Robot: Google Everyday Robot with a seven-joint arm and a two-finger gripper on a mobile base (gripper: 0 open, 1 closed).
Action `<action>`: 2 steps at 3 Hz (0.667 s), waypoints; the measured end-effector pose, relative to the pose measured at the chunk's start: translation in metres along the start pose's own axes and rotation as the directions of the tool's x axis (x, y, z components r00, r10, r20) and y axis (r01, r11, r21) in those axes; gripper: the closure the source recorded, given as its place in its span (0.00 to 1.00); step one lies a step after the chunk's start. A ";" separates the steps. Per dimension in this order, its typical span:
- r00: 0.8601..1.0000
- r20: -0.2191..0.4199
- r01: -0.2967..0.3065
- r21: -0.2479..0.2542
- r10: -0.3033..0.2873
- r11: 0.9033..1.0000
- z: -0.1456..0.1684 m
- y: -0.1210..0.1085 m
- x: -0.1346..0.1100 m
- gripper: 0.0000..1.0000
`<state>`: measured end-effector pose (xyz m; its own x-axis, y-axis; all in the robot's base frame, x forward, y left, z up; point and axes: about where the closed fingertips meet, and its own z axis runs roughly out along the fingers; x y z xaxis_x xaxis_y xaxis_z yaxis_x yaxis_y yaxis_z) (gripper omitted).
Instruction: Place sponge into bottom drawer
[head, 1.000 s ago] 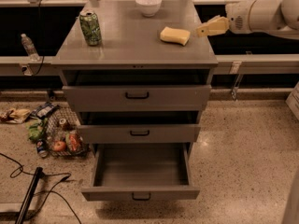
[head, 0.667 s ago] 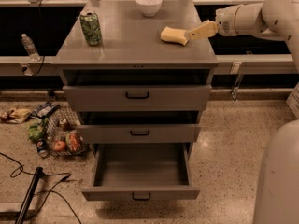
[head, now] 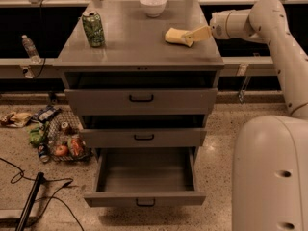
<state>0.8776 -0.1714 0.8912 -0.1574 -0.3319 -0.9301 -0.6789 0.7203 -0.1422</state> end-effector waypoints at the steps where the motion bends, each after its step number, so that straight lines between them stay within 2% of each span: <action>1: 1.000 0.002 -0.003 -0.018 0.003 1.000 0.025 0.003 0.005 0.00; 2: 0.999 -0.022 0.026 -0.041 -0.027 0.999 0.046 0.009 0.011 0.01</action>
Offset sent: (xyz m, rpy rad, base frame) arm 0.0544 0.0226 -0.0217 -0.0559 0.0081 0.0517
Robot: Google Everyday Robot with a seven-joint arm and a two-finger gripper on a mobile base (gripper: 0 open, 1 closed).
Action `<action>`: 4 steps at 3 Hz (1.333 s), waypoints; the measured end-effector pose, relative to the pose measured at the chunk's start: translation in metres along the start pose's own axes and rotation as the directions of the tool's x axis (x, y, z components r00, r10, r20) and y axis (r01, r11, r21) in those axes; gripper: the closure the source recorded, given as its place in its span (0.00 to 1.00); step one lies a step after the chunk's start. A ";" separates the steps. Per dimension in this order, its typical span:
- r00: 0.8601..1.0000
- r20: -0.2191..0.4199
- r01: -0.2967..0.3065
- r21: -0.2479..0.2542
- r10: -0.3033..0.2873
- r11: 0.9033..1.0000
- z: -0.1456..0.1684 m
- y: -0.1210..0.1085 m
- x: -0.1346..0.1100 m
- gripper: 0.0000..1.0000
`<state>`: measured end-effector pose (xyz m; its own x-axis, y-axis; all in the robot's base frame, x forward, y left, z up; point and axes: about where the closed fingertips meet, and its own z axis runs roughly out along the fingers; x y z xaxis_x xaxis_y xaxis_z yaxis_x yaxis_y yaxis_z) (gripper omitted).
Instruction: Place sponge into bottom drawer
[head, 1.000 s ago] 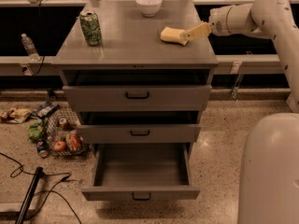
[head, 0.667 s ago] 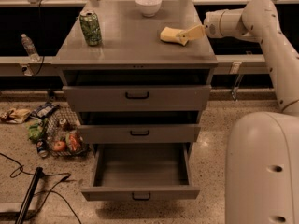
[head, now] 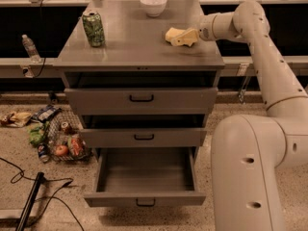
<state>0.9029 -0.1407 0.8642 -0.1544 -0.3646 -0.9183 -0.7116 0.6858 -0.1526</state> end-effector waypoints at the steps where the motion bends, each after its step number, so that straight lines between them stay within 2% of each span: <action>1: 1.000 -0.019 0.013 -0.025 -0.014 1.000 0.011 0.006 0.007 0.22; 2: 0.999 0.005 -0.043 -0.033 0.043 0.999 0.011 0.004 0.015 0.45; 3: 0.994 0.064 -0.085 -0.046 0.088 0.995 0.008 -0.001 0.016 0.68; 4: 0.986 0.159 -0.043 -0.086 0.056 0.995 -0.014 0.004 -0.015 0.92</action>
Offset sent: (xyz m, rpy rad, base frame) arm 0.0120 -0.0140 -0.0176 0.1246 0.0545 -0.0074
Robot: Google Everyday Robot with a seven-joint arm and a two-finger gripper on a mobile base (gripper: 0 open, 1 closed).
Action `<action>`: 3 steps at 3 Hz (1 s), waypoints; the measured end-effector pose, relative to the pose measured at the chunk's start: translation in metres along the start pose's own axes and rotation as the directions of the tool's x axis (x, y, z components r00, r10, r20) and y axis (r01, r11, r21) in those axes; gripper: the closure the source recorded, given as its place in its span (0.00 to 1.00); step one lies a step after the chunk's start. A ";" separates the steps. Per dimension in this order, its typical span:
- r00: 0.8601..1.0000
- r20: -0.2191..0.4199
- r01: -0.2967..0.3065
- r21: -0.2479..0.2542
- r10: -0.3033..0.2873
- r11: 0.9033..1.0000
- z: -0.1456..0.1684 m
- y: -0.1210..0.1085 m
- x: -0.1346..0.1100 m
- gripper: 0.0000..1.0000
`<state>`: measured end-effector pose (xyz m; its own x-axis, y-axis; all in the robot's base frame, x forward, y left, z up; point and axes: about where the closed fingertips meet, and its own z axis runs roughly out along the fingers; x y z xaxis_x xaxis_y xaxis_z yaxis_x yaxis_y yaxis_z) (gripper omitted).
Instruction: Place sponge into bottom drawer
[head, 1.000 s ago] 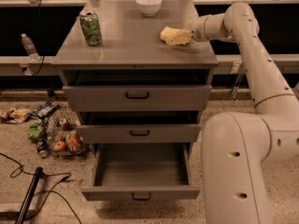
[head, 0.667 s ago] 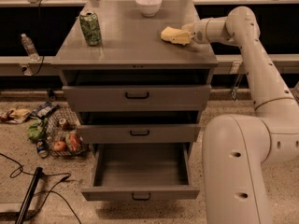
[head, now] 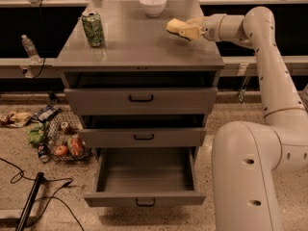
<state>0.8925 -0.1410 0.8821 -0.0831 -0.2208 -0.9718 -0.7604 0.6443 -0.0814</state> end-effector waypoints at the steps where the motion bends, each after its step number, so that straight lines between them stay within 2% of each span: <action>1: 0.993 0.000 0.117 -0.065 -0.117 0.991 -0.032 0.022 -0.033 1.00; 2: 0.983 -0.060 0.167 -0.081 -0.172 0.983 -0.058 0.031 -0.041 1.00; 3: 0.969 -0.131 0.191 -0.147 -0.211 0.970 -0.082 0.075 -0.038 1.00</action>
Offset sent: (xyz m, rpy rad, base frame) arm -0.1493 -0.0090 0.0199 -0.2975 0.0061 0.1027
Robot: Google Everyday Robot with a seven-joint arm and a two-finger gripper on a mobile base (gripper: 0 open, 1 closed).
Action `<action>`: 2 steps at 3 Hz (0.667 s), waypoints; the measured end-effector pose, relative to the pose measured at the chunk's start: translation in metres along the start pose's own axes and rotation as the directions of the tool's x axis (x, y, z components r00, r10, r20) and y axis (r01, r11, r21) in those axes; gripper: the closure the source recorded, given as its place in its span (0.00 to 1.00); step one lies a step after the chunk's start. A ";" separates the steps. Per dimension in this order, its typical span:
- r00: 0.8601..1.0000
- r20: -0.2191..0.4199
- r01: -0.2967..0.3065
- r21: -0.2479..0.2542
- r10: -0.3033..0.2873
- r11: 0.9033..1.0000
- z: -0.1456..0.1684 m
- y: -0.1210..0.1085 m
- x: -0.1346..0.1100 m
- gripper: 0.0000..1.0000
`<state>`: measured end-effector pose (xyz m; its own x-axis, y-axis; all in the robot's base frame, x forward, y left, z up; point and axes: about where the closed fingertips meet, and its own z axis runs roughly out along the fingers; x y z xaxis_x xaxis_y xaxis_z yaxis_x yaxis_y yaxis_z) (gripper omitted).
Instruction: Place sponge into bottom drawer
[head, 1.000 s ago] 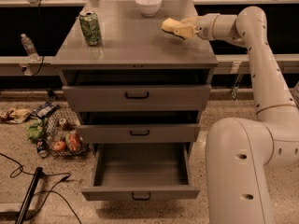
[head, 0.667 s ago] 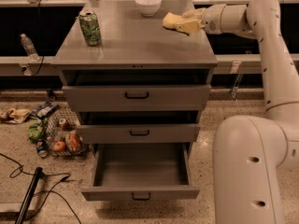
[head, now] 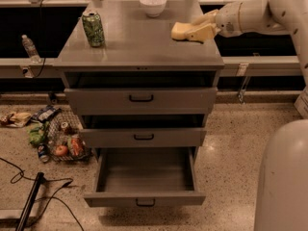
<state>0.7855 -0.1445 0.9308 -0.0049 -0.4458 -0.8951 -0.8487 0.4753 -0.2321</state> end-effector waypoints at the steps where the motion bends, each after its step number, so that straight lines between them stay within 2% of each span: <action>1: 1.000 -0.002 -0.003 -0.004 0.003 1.000 0.002 0.001 0.002 1.00; 2: 1.000 0.003 -0.015 -0.041 0.015 0.999 0.003 0.022 -0.002 1.00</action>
Offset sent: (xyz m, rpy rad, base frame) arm -0.0890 0.0516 -0.0083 0.0456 0.0958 0.1168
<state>0.7687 -0.1310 0.9268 -0.0161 -0.4362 -0.8997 -0.8697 0.4500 -0.2026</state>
